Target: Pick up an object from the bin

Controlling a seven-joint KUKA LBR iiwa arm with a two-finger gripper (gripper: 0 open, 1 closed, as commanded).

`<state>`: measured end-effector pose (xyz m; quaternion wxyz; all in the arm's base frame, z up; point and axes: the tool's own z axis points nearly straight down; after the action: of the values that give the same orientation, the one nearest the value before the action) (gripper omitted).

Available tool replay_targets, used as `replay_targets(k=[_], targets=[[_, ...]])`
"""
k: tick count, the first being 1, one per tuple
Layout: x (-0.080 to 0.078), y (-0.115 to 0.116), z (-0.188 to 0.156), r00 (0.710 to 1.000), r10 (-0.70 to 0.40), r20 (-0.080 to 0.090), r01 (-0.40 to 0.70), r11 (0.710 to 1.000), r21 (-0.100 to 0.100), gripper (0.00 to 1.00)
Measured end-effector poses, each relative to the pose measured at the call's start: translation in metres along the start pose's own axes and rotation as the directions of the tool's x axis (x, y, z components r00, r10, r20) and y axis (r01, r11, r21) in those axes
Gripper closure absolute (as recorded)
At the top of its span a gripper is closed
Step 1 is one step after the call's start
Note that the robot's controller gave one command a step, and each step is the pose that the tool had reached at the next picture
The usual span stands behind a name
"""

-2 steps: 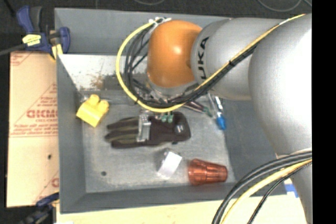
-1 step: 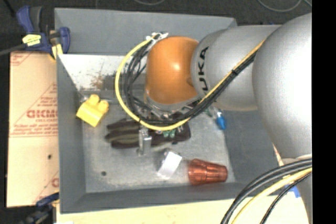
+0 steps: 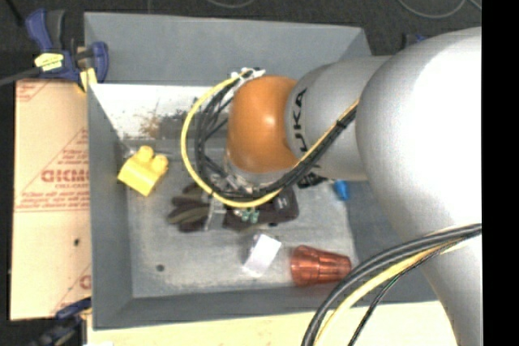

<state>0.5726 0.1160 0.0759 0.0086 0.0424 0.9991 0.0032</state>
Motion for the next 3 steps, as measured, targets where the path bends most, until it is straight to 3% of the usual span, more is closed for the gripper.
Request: replay_targets(k=[1,2,3], targets=[[0.0,0.0,0.0,1.0,0.001,0.0,-0.001,1.0,0.0,1.0],[-0.005,-0.025,-0.089,1.0,-0.003,0.002,0.003,1.0,0.0,1.0],[-0.005,-0.025,-0.089,1.0,-0.003,0.002,0.003,1.0,-0.001,1.0]])
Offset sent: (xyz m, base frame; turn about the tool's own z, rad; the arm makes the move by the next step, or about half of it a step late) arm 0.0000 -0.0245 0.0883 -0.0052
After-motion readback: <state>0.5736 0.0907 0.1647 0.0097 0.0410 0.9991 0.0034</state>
